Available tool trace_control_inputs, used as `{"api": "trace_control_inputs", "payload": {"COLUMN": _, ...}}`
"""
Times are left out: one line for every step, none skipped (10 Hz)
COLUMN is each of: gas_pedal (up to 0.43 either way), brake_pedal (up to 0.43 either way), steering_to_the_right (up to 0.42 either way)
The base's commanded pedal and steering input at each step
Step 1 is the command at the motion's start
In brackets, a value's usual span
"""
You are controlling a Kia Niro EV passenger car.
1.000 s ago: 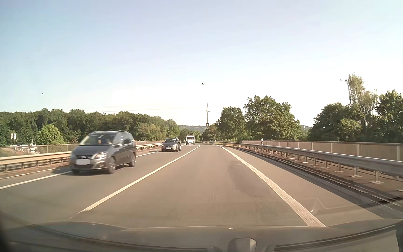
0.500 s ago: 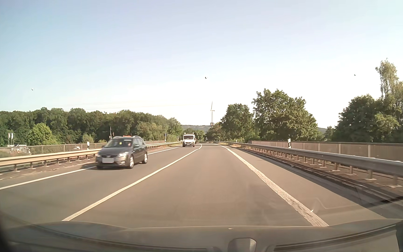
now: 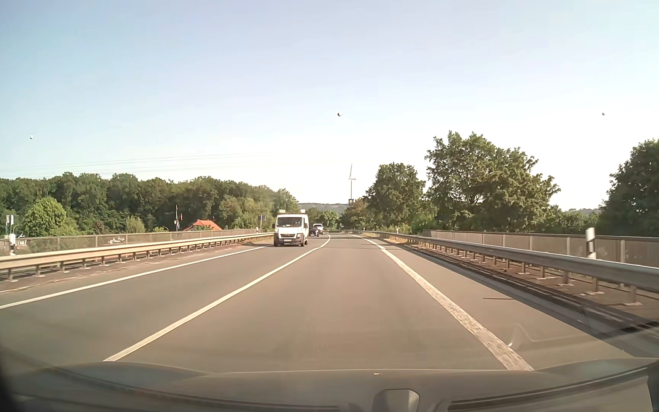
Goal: Follow the waypoints while adhering to traffic rules and regulations
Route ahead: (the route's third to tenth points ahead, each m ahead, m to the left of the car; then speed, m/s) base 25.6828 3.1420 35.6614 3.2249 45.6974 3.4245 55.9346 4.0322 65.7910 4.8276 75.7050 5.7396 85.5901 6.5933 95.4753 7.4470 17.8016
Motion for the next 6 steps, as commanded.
{"api": "trace_control_inputs", "payload": {"gas_pedal": 0.228, "brake_pedal": 0.006, "steering_to_the_right": -0.003}}
{"api": "trace_control_inputs", "payload": {"gas_pedal": 0.228, "brake_pedal": 0.006, "steering_to_the_right": -0.002}}
{"api": "trace_control_inputs", "payload": {"gas_pedal": 0.228, "brake_pedal": 0.006, "steering_to_the_right": -0.002}}
{"api": "trace_control_inputs", "payload": {"gas_pedal": 0.228, "brake_pedal": 0.006, "steering_to_the_right": -0.002}}
{"api": "trace_control_inputs", "payload": {"gas_pedal": 0.228, "brake_pedal": 0.006, "steering_to_the_right": -0.002}}
{"api": "trace_control_inputs", "payload": {"gas_pedal": 0.228, "brake_pedal": 0.006, "steering_to_the_right": -0.002}}
